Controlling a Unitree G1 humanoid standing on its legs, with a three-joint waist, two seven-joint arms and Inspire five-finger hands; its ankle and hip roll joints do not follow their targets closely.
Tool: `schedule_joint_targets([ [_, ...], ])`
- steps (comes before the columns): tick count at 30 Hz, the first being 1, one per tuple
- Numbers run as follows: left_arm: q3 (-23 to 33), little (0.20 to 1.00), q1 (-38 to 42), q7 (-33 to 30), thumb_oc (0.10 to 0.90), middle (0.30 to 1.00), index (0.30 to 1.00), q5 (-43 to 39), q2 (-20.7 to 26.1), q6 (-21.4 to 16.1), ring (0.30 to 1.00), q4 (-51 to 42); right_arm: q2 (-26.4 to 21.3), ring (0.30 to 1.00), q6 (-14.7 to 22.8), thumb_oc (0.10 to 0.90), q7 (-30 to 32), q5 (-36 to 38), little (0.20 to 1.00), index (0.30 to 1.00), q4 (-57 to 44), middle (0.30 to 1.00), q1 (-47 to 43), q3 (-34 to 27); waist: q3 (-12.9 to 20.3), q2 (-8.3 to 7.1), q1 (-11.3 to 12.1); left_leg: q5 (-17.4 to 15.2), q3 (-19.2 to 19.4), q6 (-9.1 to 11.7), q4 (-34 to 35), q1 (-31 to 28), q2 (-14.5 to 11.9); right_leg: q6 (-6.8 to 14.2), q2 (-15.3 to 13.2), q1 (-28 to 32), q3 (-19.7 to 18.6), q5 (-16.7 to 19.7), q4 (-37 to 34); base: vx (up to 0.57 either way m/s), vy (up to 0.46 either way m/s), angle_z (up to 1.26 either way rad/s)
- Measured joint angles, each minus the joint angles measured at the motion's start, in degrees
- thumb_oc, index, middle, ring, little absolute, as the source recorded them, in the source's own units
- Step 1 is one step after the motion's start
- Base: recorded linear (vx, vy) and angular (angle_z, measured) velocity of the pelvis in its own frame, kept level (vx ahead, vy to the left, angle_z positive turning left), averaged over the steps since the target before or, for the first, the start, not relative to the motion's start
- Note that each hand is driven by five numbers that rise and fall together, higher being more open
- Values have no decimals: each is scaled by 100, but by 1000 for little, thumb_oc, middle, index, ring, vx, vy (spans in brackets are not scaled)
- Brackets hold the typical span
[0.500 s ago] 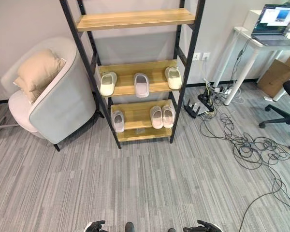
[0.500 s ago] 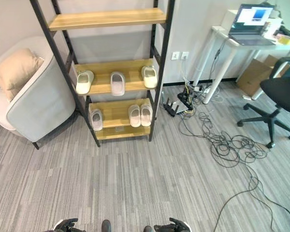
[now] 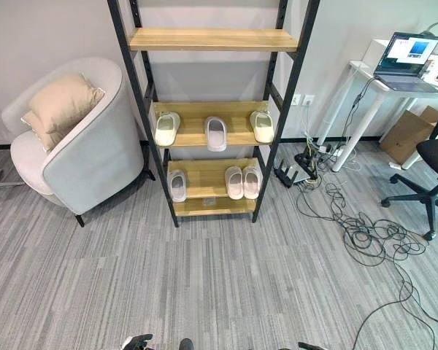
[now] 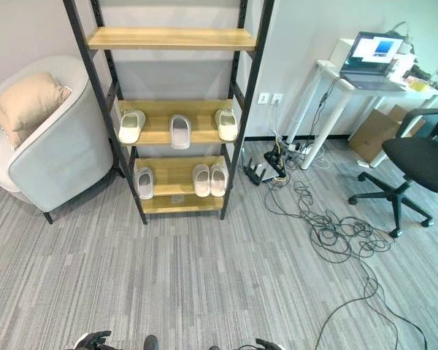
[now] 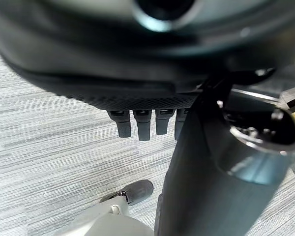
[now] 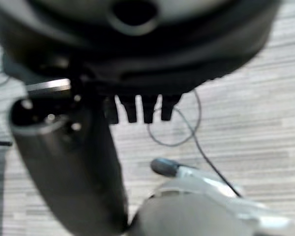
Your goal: Arrange the slippers neatly on the shoe rack.
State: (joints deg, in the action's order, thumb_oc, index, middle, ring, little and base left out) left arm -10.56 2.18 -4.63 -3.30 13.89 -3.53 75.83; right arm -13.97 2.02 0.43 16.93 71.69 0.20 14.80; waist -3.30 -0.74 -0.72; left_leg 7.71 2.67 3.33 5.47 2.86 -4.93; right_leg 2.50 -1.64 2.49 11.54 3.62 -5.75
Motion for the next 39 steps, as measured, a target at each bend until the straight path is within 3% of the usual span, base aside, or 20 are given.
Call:
schedule_joint_targets([
  [4, 2, 900, -3, -2, 800, 900, 900, -13, 4, -3, 900, 1, -12, 900, 5, 800, 1, -246, 900, 900, -9, 900, -80, 181, 1, -3, 33, 24, -158, 31, -1, 102, -12, -18, 27, -34, 140, -14, -1, -13, -57, 19],
  [7, -11, 900, 85, 13, 800, 900, 900, -24, -15, -22, 900, -28, -55, 900, 8, 800, -6, -323, 900, 900, -13, 900, -140, 278, -67, 10, 206, 100, -326, 61, -31, 289, -29, -52, 65, -125, 341, -25, 0, -86, -39, 33],
  [10, -68, 900, 473, -5, 800, 900, 900, -107, -33, -53, 900, -45, -128, 900, 18, 800, -1, -449, 900, 900, 7, 900, -397, 300, -434, 77, 292, 199, -553, 202, -846, 1019, 54, -135, 47, -244, 779, -61, -1, -12, 87, 78],
  [11, -60, 900, 659, -14, 800, 900, 900, -101, -33, -67, 900, -46, -185, 900, 2, 800, -7, -508, 900, 900, 29, 900, -527, 305, -668, 80, 320, 368, -332, 490, -997, 1275, 112, -220, -48, -257, 1038, -57, -1, 131, 176, 96],
  [12, -32, 900, 688, -11, 800, 900, 900, -99, -29, -67, 900, -22, -225, 900, -8, 800, -2, -551, 900, 900, 34, 900, -587, 324, -713, 107, 341, 321, -28, 459, -876, 1248, 85, -219, -54, -287, 1093, -64, -3, 168, 143, 65],
  [13, 9, 900, 639, 26, 800, 900, 900, -100, -14, -24, 900, 69, -287, 900, -13, 800, -5, -568, 900, 900, 59, 900, -678, 315, -718, 150, 379, 261, 235, 368, -524, 1102, 43, -205, -39, -290, 1115, -74, -2, 172, 114, 16],
  [15, 42, 900, 337, 29, 800, 900, 900, -99, -9, 108, 900, 289, -355, 900, 22, 800, 42, -568, 900, 900, 33, 900, -703, 105, -701, 219, 433, 292, 341, 290, -7, 738, 133, -70, -100, -224, 1114, -124, -2, 483, 333, 11],
  [16, 113, 900, 175, 37, 800, 900, 900, -86, 0, 126, 900, 362, -350, 900, 18, 800, 37, -563, 900, 900, 29, 900, -666, -17, -713, 164, 458, 279, 333, 67, -8, 718, 234, 17, -182, -195, 1119, -160, -1, 559, 401, 15],
  [19, 328, 900, -92, 48, 800, 900, 900, -93, -35, 273, 900, 460, -287, 900, -21, 800, 116, -540, 900, 900, 29, 900, -440, -279, -614, -16, 466, 106, 349, -261, -27, 502, 507, 192, -438, 6, 1146, -243, 98, 265, 253, 9],
  [21, 246, 900, -132, 44, 800, 900, 900, -102, -16, 271, 900, 377, -243, 900, -44, 800, 104, -550, 900, 900, -66, 900, -466, -158, -598, -94, 462, -67, 415, -632, -26, 429, 627, 339, -721, -280, 1055, -384, 827, 189, 232, -13],
  [22, 196, 900, -103, 47, 800, 900, 900, -105, -36, 296, 900, 321, -222, 900, -80, 800, 112, -560, 900, 900, -66, 900, -545, -125, -627, -29, 446, -7, 478, -680, -37, 384, 569, 392, -827, -569, 984, -539, 1475, 178, 150, -23],
  [23, 170, 900, 21, 38, 800, 900, 900, -106, -15, 298, 900, 217, -192, 900, -93, 800, 119, -560, 900, 900, -228, 900, -575, -41, -646, 6, 383, -119, 458, -884, -36, 274, 591, 413, -1052, -1003, 836, -570, 2560, 179, 149, -7],
  [25, -39, 900, 227, -7, 800, 900, 900, -108, 105, 225, 900, 159, -50, 900, -13, 800, 122, -558, 900, 900, -440, 900, -582, -17, -639, -26, 242, -164, 364, -873, -36, 71, 692, 530, -1329, -1361, 658, -817, 3467, 268, -3, 29],
  [27, -282, 900, 512, -42, 800, 900, 900, -110, 246, 107, 900, -65, 83, 900, 23, 800, 119, -567, 900, 900, -467, 900, -591, 133, -655, -72, 126, -274, 204, -833, -35, -61, 755, 552, -1332, -1466, 482, -820, 3065, 241, -55, 43],
  [30, -345, 900, 964, -118, 800, 900, 900, -105, 263, 21, 900, -245, 196, 900, 33, 800, 112, -604, 900, 900, -460, 900, -664, 223, -673, -129, 93, -431, 115, -792, -36, -249, 812, 618, -1160, -1497, 529, -678, 1806, 275, -113, 17],
  [31, -345, 900, 962, -118, 800, 900, 900, -105, 259, 11, 900, -208, 208, 900, 43, 800, 114, -635, 900, 900, -464, 900, -677, 226, -663, -124, 67, -390, 145, -873, -36, -300, 817, 690, -1091, -1411, 533, -560, 1344, 225, -104, 1],
  [33, -458, 900, 1015, -120, 800, 900, 900, -77, 254, -22, 900, -185, 204, 900, 30, 800, 122, -670, 900, 900, -440, 900, -683, 190, -705, -105, -100, -614, 58, -775, -37, -487, 849, 645, -939, -1549, 460, -193, 966, 332, -183, 4],
  [35, -499, 900, 1060, -237, 800, 900, 900, 134, 126, 18, 900, 75, 216, 900, 25, 800, 117, -640, 900, 900, -447, 900, -714, 38, -697, -134, -239, -703, -16, -765, -35, -639, 842, 607, -716, -1536, 54, 173, 176, 388, -280, 20],
  [36, -498, 900, 1034, -238, 800, 900, 900, 152, 111, 32, 900, 64, 220, 900, 25, 800, 114, -634, 900, 900, -450, 900, -712, 37, -692, -155, -280, -703, -27, -793, -35, -669, 854, 592, -708, -1536, 88, 253, 103, 386, -298, 30],
  [39, -514, 900, 724, -212, 800, 900, 900, 415, 16, 43, 900, 84, 256, 900, 42, 800, 97, -642, 900, 900, -381, 900, -579, 47, -635, -258, -371, -1014, -218, -556, -37, -1066, 860, 317, -734, -1312, 76, 490, 35, 305, -268, 33],
])
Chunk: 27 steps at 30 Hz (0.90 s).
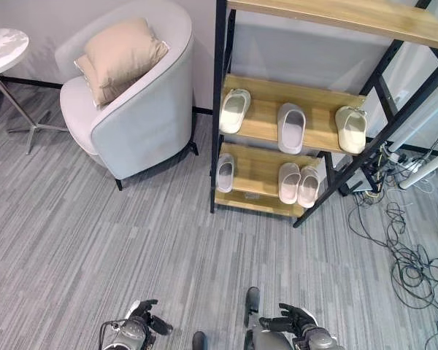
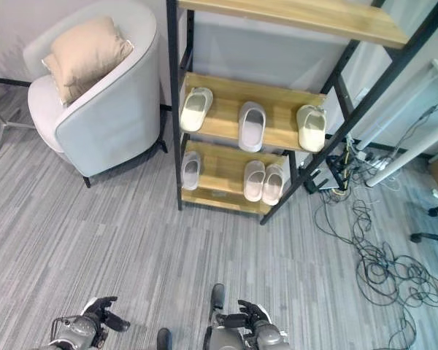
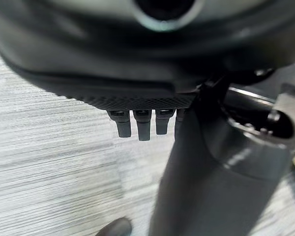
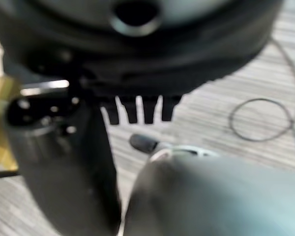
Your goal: Arrange the slippers neatly on the shoe rack.
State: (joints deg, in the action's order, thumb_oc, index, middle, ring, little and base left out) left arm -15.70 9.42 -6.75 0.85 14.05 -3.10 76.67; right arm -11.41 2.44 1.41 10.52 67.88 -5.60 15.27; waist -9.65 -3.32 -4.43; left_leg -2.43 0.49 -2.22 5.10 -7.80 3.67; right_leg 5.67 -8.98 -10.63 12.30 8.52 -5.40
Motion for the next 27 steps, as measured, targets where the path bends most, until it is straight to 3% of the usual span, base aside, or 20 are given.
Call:
schedule_joint_targets([
  [1, 3, 900, -185, -12, 800, 900, 900, 43, -30, 2, 900, -6, 20, 900, 10, 800, -1, -2, 900, 900, 168, 900, 69, -12, 151, -22, 18, -159, -108, 147, 0, -171, -58, -116, 35, 155, -22, 423, 38, 278, -294, 43],
  [2, 3, 900, -295, -16, 800, 900, 900, 43, -94, 4, 900, -6, -23, 900, -6, 800, 5, -14, 900, 900, 200, 900, 92, -38, 245, 108, 45, -226, -118, 236, 0, -242, -225, -308, 199, 250, 20, 480, 18, 171, -192, 26],
  [4, 19, 900, -490, -4, 800, 900, 900, 41, -201, 8, 900, -1, -152, 900, -24, 800, 4, -53, 900, 900, 314, 900, 25, -46, 373, 319, 68, -298, -69, 443, -209, -286, -525, -495, 481, 421, 37, 372, 17, 171, -254, 2],
  [5, 20, 900, -502, -5, 800, 900, 900, 41, -219, 20, 900, 5, -194, 900, -23, 800, 5, -46, 900, 900, 326, 900, 13, -75, 373, 319, 64, -321, -62, 494, -426, -226, -570, -560, 534, 484, 9, 311, 17, 245, -416, 5],
  [8, 26, 900, -361, -16, 800, 900, 900, 36, -255, 37, 900, 168, -340, 900, -38, 800, 6, 1, 900, 900, 371, 900, 61, -129, 429, 217, 59, -599, -85, 938, -1956, 294, -787, -680, 752, 789, -18, -50, 9, 168, -341, 5],
  [10, 76, 900, -275, -34, 800, 900, 900, 19, -230, 30, 900, 67, -362, 900, -43, 800, 10, 3, 900, 900, 366, 900, 185, -58, 478, 87, 147, -440, -94, 1120, -3556, 987, -947, -950, 882, 1014, 12, -259, 9, 172, -298, -2],
  [11, 68, 900, -212, -30, 800, 900, 900, -35, -227, 33, 900, -38, -396, 900, -47, 800, 25, 2, 900, 900, 388, 900, 220, 7, 436, 38, 222, -464, -62, 1105, -4151, 1235, -1039, -1036, 927, 1118, -3, -315, 13, 160, -115, -11],
  [12, 15, 900, -202, -40, 800, 900, 900, -61, -214, 2, 900, -197, -400, 900, -43, 800, 41, 3, 900, 900, 412, 900, 213, 41, 397, -20, 244, -510, 9, 1039, -4299, 1426, -1082, -1108, 950, 1183, -19, -366, 13, 162, -37, -10],
  [13, 16, 900, -187, -41, 800, 900, 900, -71, -224, -22, 900, -299, -401, 900, -40, 800, 51, 4, 900, 900, 407, 900, 205, 40, 373, -47, 232, -510, 23, 1036, -4260, 1535, -1087, -1135, 945, 1200, -8, -385, 13, 114, -1, -6],
  [14, -81, 900, -153, -59, 800, 900, 900, -77, -242, -64, 900, -468, -399, 900, -34, 800, 90, 15, 900, 900, 415, 900, 171, 35, 303, -130, 242, -521, 78, 1027, -3816, 1653, -1053, -1129, 937, 1196, -101, -440, 10, 216, 44, -16],
  [16, -214, 900, -67, -52, 800, 900, 900, -74, -286, -131, 900, -582, -413, 900, -23, 800, 154, 87, 900, 900, 416, 900, 47, 39, 91, -125, 233, -415, 137, 1069, -3078, 1783, -1051, -1098, 984, 1263, -102, -475, 7, 233, 73, -23],
  [17, -326, 900, 0, -69, 800, 900, 900, -65, -371, -141, 900, -543, -438, 900, 11, 800, 195, 157, 900, 900, 361, 900, 40, 39, 77, -89, 214, -382, 102, 1103, -1822, 1686, -967, -973, 987, 1253, -162, -598, -35, 234, 60, -7],
  [18, -401, 900, 55, -66, 800, 900, 900, -53, -433, -166, 900, -542, -488, 900, 17, 800, 196, 185, 900, 900, 375, 900, 31, 34, -44, -38, 239, -14, 68, 1082, -1005, 1616, -968, -1047, 1025, 1302, -120, -521, 9, 163, 28, -8],
  [19, -406, 900, 78, -76, 800, 900, 900, -50, -458, -168, 900, -560, -501, 900, 15, 800, 195, 195, 900, 900, 382, 900, -4, 49, -137, 10, 270, 153, 47, 1073, -808, 1687, -971, -1032, 1071, 1381, -171, -557, -5, 301, 99, -9],
  [20, -443, 900, 97, -111, 800, 900, 900, -23, -500, -143, 900, -514, -530, 900, 25, 800, 274, 204, 900, 900, 375, 900, 27, 144, -125, 80, 291, 436, -108, 1232, -82, 1699, -933, -948, 1109, 1386, -157, -679, -39, 146, 68, -5],
  [21, -432, 900, 112, -133, 800, 900, 900, -15, -508, -144, 900, -476, -540, 900, 31, 800, 287, 198, 900, 900, 389, 900, 14, 170, -176, 125, 305, 582, -104, 1235, 56, 1832, -919, -896, 1157, 1424, -180, -735, -41, 223, 131, -2],
  [22, -430, 900, 216, -175, 800, 900, 900, -11, -519, -153, 900, -443, -550, 900, 26, 800, 332, 199, 900, 900, 427, 900, 11, 168, -218, 207, 382, 776, -80, 1247, 50, 1985, -935, -998, 1198, 1462, -176, -792, -40, 180, 140, -9],
  [25, -301, 900, 165, -202, 800, 900, 900, -2, -509, -151, 900, -295, -539, 900, 36, 800, 367, 187, 900, 900, 440, 900, 35, 160, -174, 386, 439, 912, -81, 1080, 50, 1840, -987, -877, 1262, 1696, -357, -849, -35, 269, 233, -33],
  [27, -152, 900, 104, -280, 800, 900, 900, 50, -460, -144, 900, -134, -459, 900, 43, 800, 389, 178, 900, 900, 477, 900, 55, 164, -61, 358, 487, 1342, 25, 701, 33, 1613, -829, -650, 1088, 1833, -662, -956, -26, 359, 316, -66],
])
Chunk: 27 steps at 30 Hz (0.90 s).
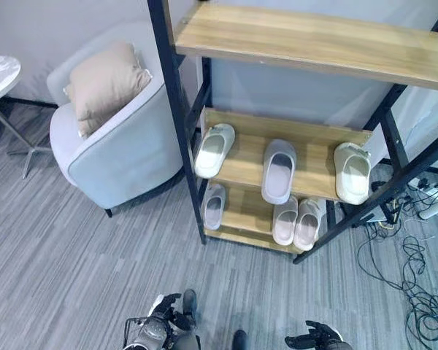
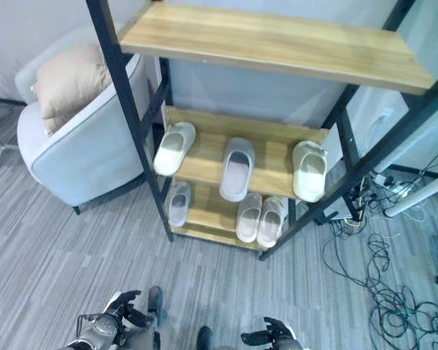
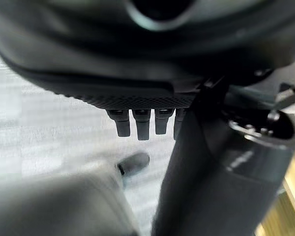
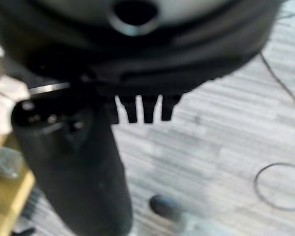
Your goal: Arrange the slippers neatly on the shoe rack.
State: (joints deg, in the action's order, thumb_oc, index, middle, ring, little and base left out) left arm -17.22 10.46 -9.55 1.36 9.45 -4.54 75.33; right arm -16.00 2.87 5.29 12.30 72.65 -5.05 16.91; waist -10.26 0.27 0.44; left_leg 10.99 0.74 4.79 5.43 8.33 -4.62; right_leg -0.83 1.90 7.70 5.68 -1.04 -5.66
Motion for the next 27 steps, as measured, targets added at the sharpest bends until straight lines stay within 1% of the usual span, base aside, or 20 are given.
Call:
schedule_joint_targets([
  [1, 1, 900, -6, -16, 800, 900, 900, 6, 34, 1, 900, 3, 28, 900, 4, 800, -1, 0, 900, 900, 4, 900, 0, -1, 8, -17, 27, 121, 48, -167, -7, -51, 51, 59, -61, 27, -91, -36, 3, 277, 242, -65],
  [2, 49, 900, -21, -12, 800, 900, 900, 44, 125, 9, 900, 58, 145, 900, 16, 800, -2, 2, 900, 900, 62, 900, 5, -5, 44, -153, 4, 63, 187, -401, 13, -140, 214, 175, -262, 76, -161, -92, 33, 264, 256, -37],
  [3, 32, 900, -62, -21, 800, 900, 900, 72, 210, 57, 900, 61, 259, 900, 16, 800, -7, 2, 900, 900, 64, 900, 52, -1, 120, -250, -7, 99, 236, -536, -16, -170, 329, 268, -377, 96, -138, -101, 32, 255, 254, -18],
  [4, 41, 900, -7, -13, 800, 900, 900, 85, 304, 87, 900, 29, 376, 900, 19, 800, -18, 1, 900, 900, 75, 900, 63, -6, 184, -352, -11, -15, 243, -659, -13, -198, 450, 305, -487, 111, -124, -74, 40, 253, 253, 0],
  [6, 30, 900, -58, -20, 800, 900, 900, 85, 404, 115, 900, 38, 528, 900, -23, 800, -32, -4, 900, 900, 87, 900, 116, -17, 241, -434, 9, -71, 276, -718, -18, -250, 508, 349, -580, 102, -132, -116, 149, 136, 157, 0],
  [7, 6, 900, -6, -21, 800, 900, 900, 76, 482, 121, 900, 27, 606, 900, -23, 800, -81, -9, 900, 900, 62, 900, 121, -16, 261, -466, 21, -159, 286, -776, -16, -293, 544, 441, -626, 31, -150, -147, 340, 160, 215, -9],
  [8, -22, 900, -39, -26, 800, 900, 900, 46, 524, 125, 900, 20, 618, 900, -26, 800, -150, -23, 900, 900, 63, 900, 32, -15, 280, -456, 27, -200, 322, -823, -17, -339, 541, 595, -660, -131, -136, -272, 751, 117, 188, -12],
  [10, -24, 900, -26, -25, 800, 900, 900, 6, 579, 130, 900, 5, 613, 900, -18, 800, -150, -25, 900, 900, -35, 900, -21, -15, 348, -452, 32, -347, 351, -923, -14, -404, 567, 697, -692, -393, -130, -307, 1330, 93, 195, -16],
  [11, -31, 900, -3, -28, 800, 900, 900, -44, 587, 130, 900, -7, 598, 900, -19, 800, -147, -24, 900, 900, -57, 900, -111, -13, 350, -411, 32, -363, 395, -953, -15, -420, 526, 714, -689, -683, -109, -317, 1863, 117, 190, -18],
  [13, -90, 900, 24, -31, 800, 900, 900, -132, 605, 129, 900, -2, 596, 900, 11, 800, -144, -23, 900, 900, -164, 900, -137, -67, 341, -391, 5, -469, 453, -1117, -13, -539, 509, 984, -842, -1226, 56, -479, 2965, 119, 105, -15],
  [14, -132, 900, 25, -30, 800, 900, 900, -132, 600, 125, 900, -4, 595, 900, 30, 800, -140, -23, 900, 900, -165, 900, -131, -65, 356, -411, -9, -463, 457, -1109, -14, -595, 560, 1031, -973, -1223, 208, -556, 2959, 158, 30, -7],
  [16, -264, 900, 69, -35, 800, 900, 900, -129, 600, 112, 900, -3, 596, 900, 31, 800, -138, -24, 900, 900, -163, 900, -47, -60, 376, -460, -15, -566, 468, -1185, -6, -694, 673, 1028, -1243, -1272, 270, -561, 2522, 162, 11, 1],
  [17, -278, 900, 78, -37, 800, 900, 900, -127, 599, 112, 900, -2, 597, 900, 28, 800, -128, -25, 900, 900, -160, 900, -35, -62, 378, -458, -13, -581, 469, -1141, -12, -730, 673, 1080, -1332, -1207, 414, -473, 1869, 97, -6, 0],
  [18, -279, 900, 78, -35, 800, 900, 900, -116, 605, 112, 900, 7, 597, 900, 28, 800, -128, -26, 900, 900, -165, 900, -3, -56, 375, -454, -30, -595, 478, -1132, -10, -735, 673, 1114, -1381, -1228, 444, -376, 1530, 140, -9, -6],
  [19, -278, 900, 69, -31, 800, 900, 900, -98, 615, 113, 900, 42, 598, 900, 29, 800, -123, -29, 900, 900, -166, 900, -2, -57, 372, -456, -75, -593, 502, -1144, -13, -739, 681, 1232, -1439, -1222, 509, -111, 948, 101, -9, -3],
  [20, -279, 900, 59, -30, 800, 900, 900, -69, 616, 116, 900, 65, 598, 900, 22, 800, -119, -31, 900, 900, -162, 900, -14, -59, 365, -453, -116, -590, 508, -1158, -12, -747, 681, 1268, -1460, -1260, 498, 19, 779, 181, -38, 4],
  [21, -288, 900, 14, -26, 800, 900, 900, -2, 611, 119, 900, 73, 590, 900, 17, 800, -119, -25, 900, 900, -167, 900, 7, -100, 339, -431, -177, -617, 482, -1157, -12, -802, 681, 1278, -1468, -1320, 488, 280, 527, 137, -34, 1],
  [24, -295, 900, -139, -14, 800, 900, 900, 242, 609, 117, 900, 77, 582, 900, 8, 800, -93, -39, 900, 900, -160, 900, 57, -186, 329, -446, -227, -695, 492, -1118, 6, -920, 696, 1245, -1450, -1333, 441, 646, 316, 116, -75, 3],
  [26, -284, 900, -254, -7, 800, 900, 900, 334, 607, 116, 900, 83, 585, 900, 8, 800, -95, -53, 900, 900, -167, 900, 61, -213, 327, -447, -261, -763, 458, -1091, 15, -976, 699, 1130, -1465, -1298, 494, 732, 219, 126, -119, 7],
  [27, -280, 900, -310, -5, 800, 900, 900, 339, 613, 116, 900, 84, 588, 900, 7, 800, -95, -60, 900, 900, -166, 900, 69, -219, 319, -463, -261, -766, 420, -998, -9, -1006, 709, 1122, -1477, -1253, 498, 848, 184, 130, -135, 10],
])
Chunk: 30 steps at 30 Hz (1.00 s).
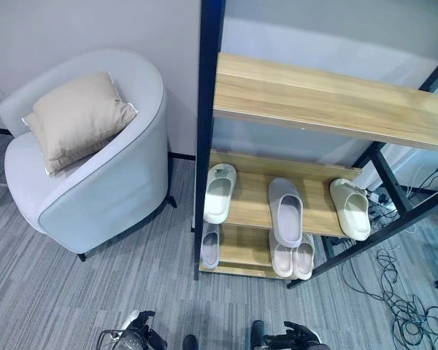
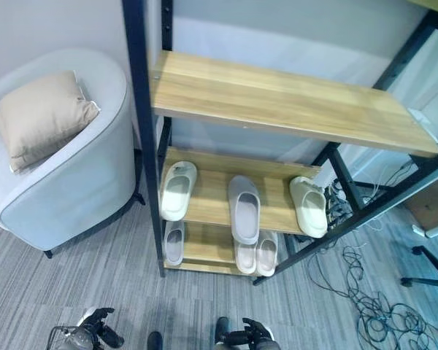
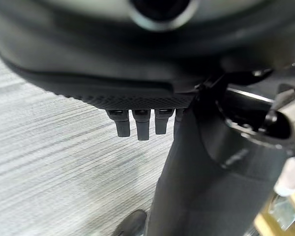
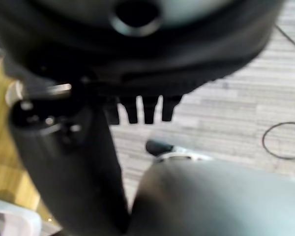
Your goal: Arrange the slippers neatly on the shoe rack.
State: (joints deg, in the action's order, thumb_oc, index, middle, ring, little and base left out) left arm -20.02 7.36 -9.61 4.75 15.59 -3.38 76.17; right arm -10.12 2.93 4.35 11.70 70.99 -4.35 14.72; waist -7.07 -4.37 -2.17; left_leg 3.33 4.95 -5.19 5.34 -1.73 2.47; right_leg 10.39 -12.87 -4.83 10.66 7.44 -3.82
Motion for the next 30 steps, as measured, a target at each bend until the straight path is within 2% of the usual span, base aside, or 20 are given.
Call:
schedule_joint_targets([
  [2, 10, 900, -88, 0, 800, 900, 900, 55, 5, 1, 900, 4, 3, 900, -10, 800, 0, -24, 900, 900, -1, 900, 30, 0, 17, -52, 3, -52, -62, 106, 2, -54, 23, -43, 0, 168, 42, 84, -199, 106, -109, 21],
  [3, 12, 900, -152, 7, 800, 900, 900, 107, 42, 0, 900, 3, 13, 900, -8, 800, -1, -27, 900, 900, -6, 900, 69, 0, 6, -158, -3, -59, -160, 247, 12, -137, 108, -89, -82, 372, 15, 324, -198, 180, -209, 33],
  [4, 42, 900, -179, -7, 800, 900, 900, 107, -28, 0, 900, -9, -41, 900, -19, 800, 0, -28, 900, 900, 0, 900, 84, -18, -39, -65, -7, -57, -219, 357, 16, -195, 39, -225, -13, 455, 38, 184, -173, 146, -170, 36],
  [5, 65, 900, -218, 6, 800, 900, 900, 106, -93, -3, 900, -31, -122, 900, -14, 800, 2, -40, 900, 900, -35, 900, 94, -20, -27, 84, 2, -70, -248, 418, 23, -194, -73, -241, 85, 491, 28, 127, -158, 142, -209, 16],
  [7, 181, 900, -267, 5, 800, 900, 900, 104, -174, -3, 900, -37, -253, 900, -21, 800, -1, -41, 900, 900, -79, 900, 74, -20, 17, 266, 14, -68, -264, 573, -2, -228, -283, -325, 300, 536, 66, 77, -153, 150, -290, 8],
  [9, 256, 900, -253, 1, 800, 900, 900, 103, -188, -5, 900, -54, -360, 900, 5, 800, 4, -42, 900, 900, -227, 900, 114, -21, 46, 294, -22, -75, -397, 689, 1, -236, -439, -446, 444, 623, 173, -7, -154, 102, -259, 18],
  [14, 225, 900, -231, 2, 800, 900, 900, 103, -235, -26, 900, -137, -462, 900, 32, 800, 76, -47, 900, 900, -307, 900, 101, 13, 113, 224, -33, -35, -593, 887, 26, -186, -708, -662, 717, 667, 273, -138, -159, 32, -255, 15],
  [18, 198, 900, -244, -10, 800, 900, 900, 100, -280, -26, 900, -153, -474, 900, 42, 800, 90, -185, 900, 900, -468, 900, 145, 425, 186, 296, -7, -11, -734, 1021, 0, -100, -971, -823, 988, 661, 351, -210, -198, 2, -274, 13],
  [20, 188, 900, -284, 0, 800, 900, 900, 100, -341, -28, 900, -229, -479, 900, 63, 800, 83, -245, 900, 900, -538, 900, 137, 516, 222, 419, 47, 54, -771, 1156, -33, -82, -1117, -922, 1154, 674, 394, -252, -198, -38, -202, 9],
  [22, 48, 900, -189, -15, 800, 900, 900, 98, -414, -33, 900, -262, -507, 900, 100, 800, 83, -266, 900, 900, -555, 900, 117, 557, 186, 507, 148, 21, -888, 1288, -409, 113, -1176, -966, 1235, 676, 468, -275, -198, -20, -141, 22],
  [24, -2, 900, -95, -18, 800, 900, 900, 93, -493, -55, 900, -334, -521, 900, 112, 800, 82, -314, 900, 900, -559, 900, 34, 637, 75, 526, 221, 91, -957, 1461, -746, 282, -1169, -1075, 1253, 722, 507, -317, -201, 17, -119, 15],
  [26, -39, 900, -62, -18, 800, 900, 900, 97, -525, -55, 900, -480, -571, 900, 156, 800, 96, -424, 900, 900, -624, 900, 10, 668, -45, 587, 305, 99, -950, 1516, -913, 413, -1191, -1101, 1280, 773, 552, -334, -202, 28, -37, 16],
  [27, -282, 900, 20, -18, 800, 900, 900, 104, -543, -74, 900, -588, -680, 900, 183, 800, 106, -483, 900, 900, -639, 900, -4, 736, -143, 608, 288, 79, -930, 1487, -988, 594, -1092, -1137, 1230, 761, 644, -358, -200, 38, 16, 37],
  [29, -447, 900, 120, -18, 800, 900, 900, 108, -600, -102, 900, -607, -752, 900, 167, 800, 110, -500, 900, 900, -593, 900, -11, 742, -173, 624, 312, 74, -868, 1475, -908, 744, -987, -1170, 1195, 690, 651, -384, -200, 37, 40, 23],
  [30, -458, 900, 148, -19, 800, 900, 900, 112, -606, -144, 900, -588, -752, 900, 150, 800, 108, -527, 900, 900, -586, 900, -50, 750, -180, 626, 363, 74, -856, 1471, -511, 702, -890, -1169, 1192, 588, 643, -381, -200, 48, 84, -7],
])
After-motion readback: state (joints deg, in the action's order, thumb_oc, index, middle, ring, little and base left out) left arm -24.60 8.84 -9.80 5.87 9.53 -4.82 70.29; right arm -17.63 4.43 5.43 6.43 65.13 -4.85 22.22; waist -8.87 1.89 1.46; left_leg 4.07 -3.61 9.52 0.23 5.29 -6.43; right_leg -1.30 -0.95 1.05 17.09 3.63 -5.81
